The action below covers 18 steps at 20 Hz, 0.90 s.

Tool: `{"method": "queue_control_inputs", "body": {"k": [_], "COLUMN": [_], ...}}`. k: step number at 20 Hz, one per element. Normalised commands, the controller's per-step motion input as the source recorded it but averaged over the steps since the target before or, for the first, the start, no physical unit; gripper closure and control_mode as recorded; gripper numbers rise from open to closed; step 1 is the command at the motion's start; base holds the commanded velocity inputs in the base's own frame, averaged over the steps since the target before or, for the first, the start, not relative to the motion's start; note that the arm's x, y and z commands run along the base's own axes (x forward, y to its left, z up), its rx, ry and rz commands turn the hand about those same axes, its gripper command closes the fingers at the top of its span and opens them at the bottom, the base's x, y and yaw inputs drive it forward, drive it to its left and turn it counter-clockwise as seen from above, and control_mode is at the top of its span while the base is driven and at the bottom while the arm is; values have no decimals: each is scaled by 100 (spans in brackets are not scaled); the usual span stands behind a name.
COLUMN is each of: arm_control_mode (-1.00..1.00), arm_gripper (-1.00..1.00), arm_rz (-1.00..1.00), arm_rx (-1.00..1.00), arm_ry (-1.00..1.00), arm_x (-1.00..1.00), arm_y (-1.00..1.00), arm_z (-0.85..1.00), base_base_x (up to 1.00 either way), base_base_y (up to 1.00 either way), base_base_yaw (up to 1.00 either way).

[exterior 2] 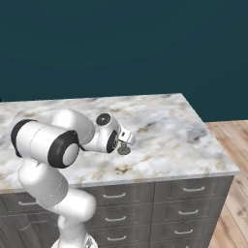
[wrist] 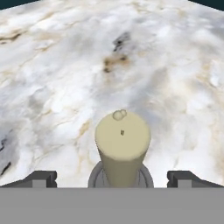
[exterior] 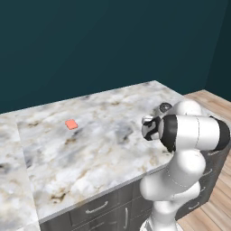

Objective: Pick the candle and candle from the dining table and place them in the open cabinet. Close the cabinet after placing the objects.

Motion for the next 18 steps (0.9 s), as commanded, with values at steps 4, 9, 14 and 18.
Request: {"method": "queue_control_inputs", "body": {"k": [4, 9, 14, 18], "arm_control_mode": [-100, -100, -100, -100], "arm_gripper": [-100, -100, -100, -100], "arm_rz": [0, 0, 0, 0], "arm_rx": [0, 0, 0, 0], "arm_ry": [0, 0, 0, 0], "arm_x": [18, 10, 5, 0], "arm_y": [0, -10, -11, -4], "arm_z": [-8, -3, 0, 0], "base_base_x": [0, 0, 0, 0], "base_base_y": [0, 0, 0, 0], "base_base_yaw": [0, 0, 0, 0]}}
